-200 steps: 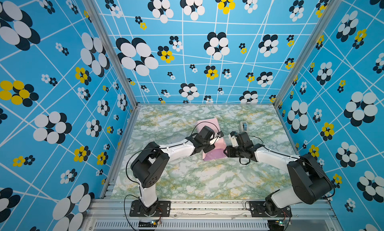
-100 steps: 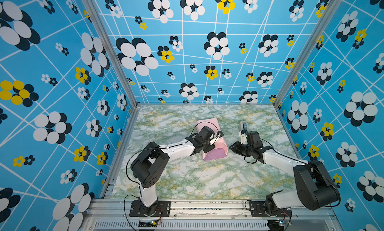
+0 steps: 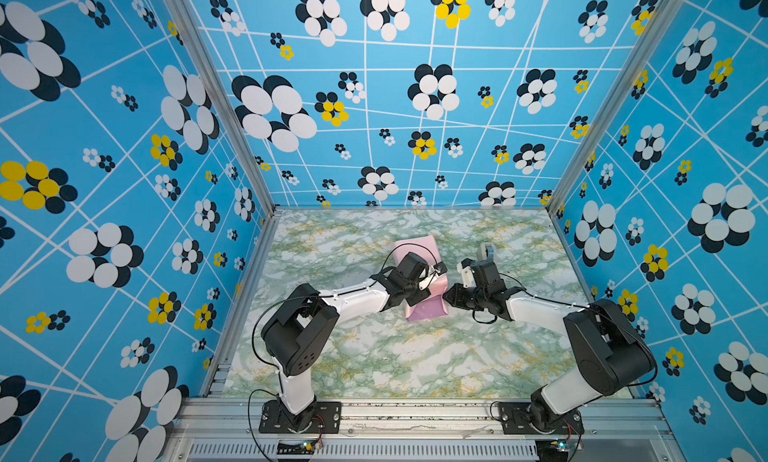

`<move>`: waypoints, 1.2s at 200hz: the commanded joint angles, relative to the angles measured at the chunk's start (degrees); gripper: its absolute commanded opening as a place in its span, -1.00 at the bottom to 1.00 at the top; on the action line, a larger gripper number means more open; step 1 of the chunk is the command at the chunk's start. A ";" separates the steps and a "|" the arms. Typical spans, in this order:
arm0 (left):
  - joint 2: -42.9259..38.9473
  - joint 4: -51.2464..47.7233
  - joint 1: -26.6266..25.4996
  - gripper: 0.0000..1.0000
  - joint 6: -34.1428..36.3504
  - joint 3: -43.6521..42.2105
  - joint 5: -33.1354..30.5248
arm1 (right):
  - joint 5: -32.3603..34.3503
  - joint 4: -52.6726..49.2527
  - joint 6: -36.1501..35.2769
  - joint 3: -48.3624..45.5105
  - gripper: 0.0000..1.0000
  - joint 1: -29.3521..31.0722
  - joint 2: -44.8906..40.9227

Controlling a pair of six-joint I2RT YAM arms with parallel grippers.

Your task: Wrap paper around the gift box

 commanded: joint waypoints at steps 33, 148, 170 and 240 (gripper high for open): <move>-0.43 -1.49 -0.64 0.06 -0.96 -1.89 3.20 | 2.26 6.42 1.48 -0.17 -0.72 0.49 3.95; -0.25 -0.94 -0.70 0.06 -1.55 -2.02 3.84 | 4.41 18.40 11.49 -4.39 -0.92 2.95 7.24; -0.08 -0.78 -0.72 0.07 -1.59 -2.02 3.88 | 5.18 19.45 14.00 -5.29 -1.00 3.11 8.17; -0.08 -0.45 -0.69 0.07 -1.82 -2.17 3.91 | 3.91 28.26 20.83 -11.38 -0.94 3.72 9.69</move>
